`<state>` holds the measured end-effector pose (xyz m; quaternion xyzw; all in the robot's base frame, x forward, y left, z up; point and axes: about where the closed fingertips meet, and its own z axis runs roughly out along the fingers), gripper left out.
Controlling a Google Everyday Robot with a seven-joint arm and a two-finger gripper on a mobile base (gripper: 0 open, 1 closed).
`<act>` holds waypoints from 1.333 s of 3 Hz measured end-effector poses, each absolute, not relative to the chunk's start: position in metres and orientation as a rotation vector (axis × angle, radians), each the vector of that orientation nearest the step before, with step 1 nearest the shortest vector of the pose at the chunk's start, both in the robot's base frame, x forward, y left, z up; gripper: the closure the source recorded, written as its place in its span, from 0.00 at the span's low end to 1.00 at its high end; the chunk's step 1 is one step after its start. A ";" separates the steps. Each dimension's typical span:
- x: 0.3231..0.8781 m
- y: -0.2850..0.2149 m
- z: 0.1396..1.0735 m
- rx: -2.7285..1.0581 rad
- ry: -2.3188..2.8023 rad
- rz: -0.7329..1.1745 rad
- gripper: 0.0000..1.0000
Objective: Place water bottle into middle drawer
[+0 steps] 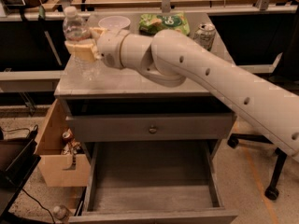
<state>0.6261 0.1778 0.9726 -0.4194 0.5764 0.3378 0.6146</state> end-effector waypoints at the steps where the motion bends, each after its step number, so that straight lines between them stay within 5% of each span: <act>1: 0.549 0.183 0.941 -1.051 1.302 0.851 1.00; 2: 0.463 0.174 0.906 -1.158 1.252 0.960 1.00; 4: 0.450 0.069 0.802 -1.149 1.307 0.902 1.00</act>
Offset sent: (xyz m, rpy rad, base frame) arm -0.2373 -0.1218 -0.1133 -0.0346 0.0402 0.2507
